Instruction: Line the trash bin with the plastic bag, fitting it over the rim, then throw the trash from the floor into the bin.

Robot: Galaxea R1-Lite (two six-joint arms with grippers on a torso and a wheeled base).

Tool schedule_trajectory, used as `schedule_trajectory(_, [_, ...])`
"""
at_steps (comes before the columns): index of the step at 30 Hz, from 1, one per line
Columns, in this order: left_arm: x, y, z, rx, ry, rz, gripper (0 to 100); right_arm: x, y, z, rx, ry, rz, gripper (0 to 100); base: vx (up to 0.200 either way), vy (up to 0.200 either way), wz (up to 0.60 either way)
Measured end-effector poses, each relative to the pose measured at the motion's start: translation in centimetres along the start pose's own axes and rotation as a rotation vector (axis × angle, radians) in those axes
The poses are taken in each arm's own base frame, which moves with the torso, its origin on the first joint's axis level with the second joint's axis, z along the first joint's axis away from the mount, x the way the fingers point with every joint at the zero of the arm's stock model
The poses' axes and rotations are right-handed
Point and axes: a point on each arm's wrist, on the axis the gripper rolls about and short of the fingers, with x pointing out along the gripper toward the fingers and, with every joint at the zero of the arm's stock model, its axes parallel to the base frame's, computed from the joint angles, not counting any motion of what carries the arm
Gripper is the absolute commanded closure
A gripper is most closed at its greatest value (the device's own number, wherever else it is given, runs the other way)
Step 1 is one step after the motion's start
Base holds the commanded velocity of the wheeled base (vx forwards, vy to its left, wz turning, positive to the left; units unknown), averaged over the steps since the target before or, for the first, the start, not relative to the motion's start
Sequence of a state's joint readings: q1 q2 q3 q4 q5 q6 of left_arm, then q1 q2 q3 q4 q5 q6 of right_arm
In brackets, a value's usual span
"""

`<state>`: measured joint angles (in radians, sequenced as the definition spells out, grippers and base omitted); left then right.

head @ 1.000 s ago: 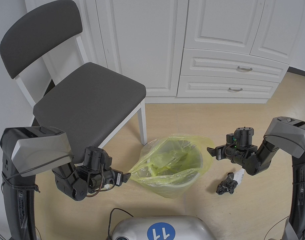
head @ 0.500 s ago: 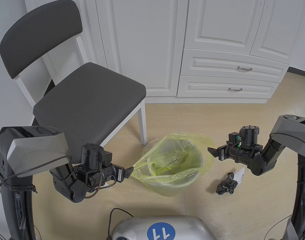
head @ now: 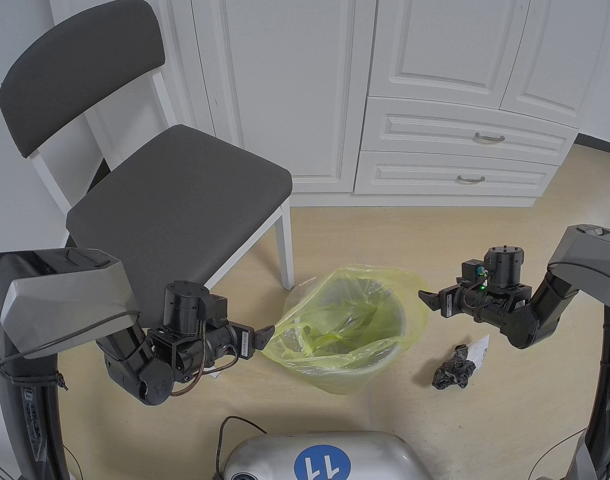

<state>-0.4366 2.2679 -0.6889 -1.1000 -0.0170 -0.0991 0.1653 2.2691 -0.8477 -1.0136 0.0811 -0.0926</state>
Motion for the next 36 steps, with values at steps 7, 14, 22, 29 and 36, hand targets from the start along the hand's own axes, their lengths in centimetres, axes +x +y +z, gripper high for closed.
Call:
schedule_trajectory(7, [0.4,-0.7,0.8,-0.047,-0.029,-0.013,0,0.0,0.1,0.2,0.005,0.007,0.0,0,0.0,0.0,0.0])
schedule_trajectory(14, [1.7,-1.7,1.8,-0.138,-0.037,-0.021,0,0.4,0.5,0.9,0.131,0.1,-0.025,0,0.0,0.0,0.0])
schedule_trajectory(22, [3.2,-3.3,1.4,-0.147,0.002,-0.016,0,1.7,1.2,2.6,0.216,0.113,-0.046,0,0.0,0.0,0.0])
schedule_trajectory(29, [4.3,-4.5,1.1,-0.129,0.003,-0.039,0,2.8,1.6,2.4,0.226,0.109,-0.037,0,0.0,0.0,0.0])
schedule_trajectory(36, [5.8,-5.0,0.9,-0.119,0.014,-0.031,0,3.4,2.1,1.9,0.238,0.114,-0.03,0,0.0,0.0,0.0])
